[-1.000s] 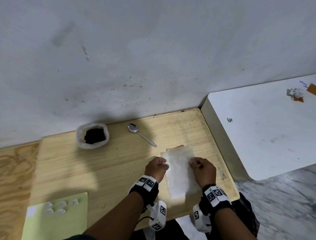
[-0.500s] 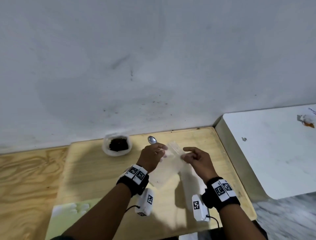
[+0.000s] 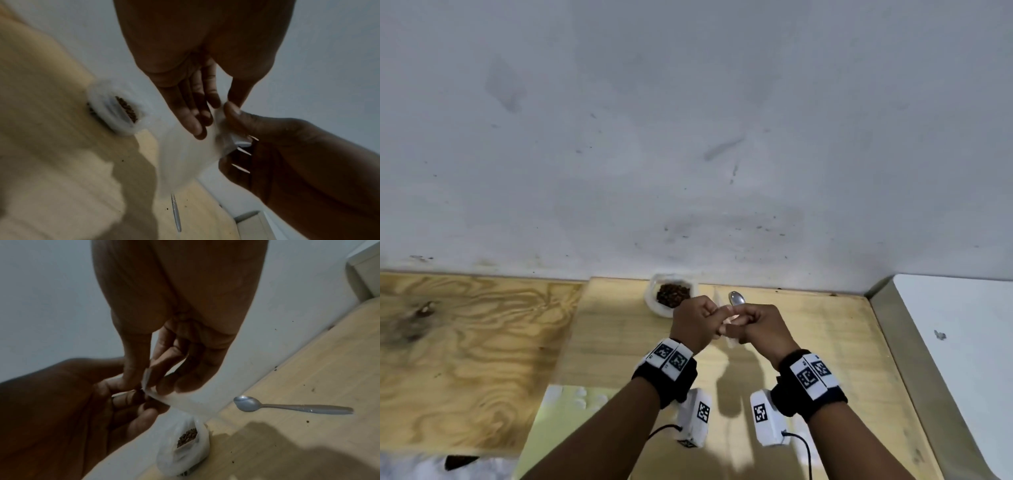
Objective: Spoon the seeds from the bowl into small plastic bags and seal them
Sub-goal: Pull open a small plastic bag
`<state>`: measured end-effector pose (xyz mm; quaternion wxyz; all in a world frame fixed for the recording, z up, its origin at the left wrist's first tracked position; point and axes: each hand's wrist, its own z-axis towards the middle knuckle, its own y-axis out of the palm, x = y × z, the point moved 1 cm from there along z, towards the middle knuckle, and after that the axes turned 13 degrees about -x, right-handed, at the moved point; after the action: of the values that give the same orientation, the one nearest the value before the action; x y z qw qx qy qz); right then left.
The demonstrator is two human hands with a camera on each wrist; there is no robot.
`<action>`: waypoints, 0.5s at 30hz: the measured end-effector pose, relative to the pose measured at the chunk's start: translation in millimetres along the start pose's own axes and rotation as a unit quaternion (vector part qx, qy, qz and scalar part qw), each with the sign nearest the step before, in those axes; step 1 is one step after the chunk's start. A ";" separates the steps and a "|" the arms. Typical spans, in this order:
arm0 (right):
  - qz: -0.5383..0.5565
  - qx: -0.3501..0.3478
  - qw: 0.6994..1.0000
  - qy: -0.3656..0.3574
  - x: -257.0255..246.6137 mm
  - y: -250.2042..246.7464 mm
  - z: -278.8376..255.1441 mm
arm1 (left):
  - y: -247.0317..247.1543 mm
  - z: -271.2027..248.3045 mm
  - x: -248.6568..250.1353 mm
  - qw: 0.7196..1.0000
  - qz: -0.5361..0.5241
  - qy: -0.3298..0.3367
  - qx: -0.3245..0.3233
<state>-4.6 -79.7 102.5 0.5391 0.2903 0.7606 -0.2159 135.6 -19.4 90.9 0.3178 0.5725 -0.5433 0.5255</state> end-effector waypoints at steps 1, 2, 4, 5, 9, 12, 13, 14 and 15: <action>0.003 -0.012 1.000 0.005 0.8 0.2 2.1 | -2.9 0.7 -1.5 0.999 -0.034 -0.010 0.002; 0.009 -0.021 1.000 0.012 2.3 -0.5 4.2 | -5.7 0.4 -1.6 0.998 -0.067 -0.018 0.001; 0.036 -0.024 0.999 0.025 3.0 -1.0 7.4 | -9.6 -1.2 -2.1 0.994 -0.105 -0.024 -0.011; 0.047 -0.025 0.998 0.025 2.3 -0.5 8.0 | -11.0 -2.1 -2.9 0.993 -0.117 -0.023 -0.019; 0.021 -0.045 0.999 0.014 -2.1 4.4 7.3 | -12.0 -3.4 -6.7 0.987 -0.155 -0.033 -0.025; -0.008 -0.038 0.999 -0.005 0.3 4.4 9.1 | -9.6 -5.1 -8.9 0.975 -0.212 -0.058 -0.022; -0.013 -0.034 0.999 -0.009 1.5 4.0 8.8 | -8.4 -6.7 -9.8 0.971 -0.228 -0.061 -0.028; -0.016 -0.033 0.999 -0.008 1.6 3.2 9.2 | -8.4 -7.7 -10.3 0.968 -0.243 -0.057 -0.035; -0.013 -0.035 0.999 -0.002 2.7 2.3 9.6 | -8.4 -9.7 -10.8 0.965 -0.254 -0.052 -0.044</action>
<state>3.0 -83.6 96.7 0.5475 0.2612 0.7703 -0.1966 142.7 -5.5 84.9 0.4370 0.7037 -0.4181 0.3729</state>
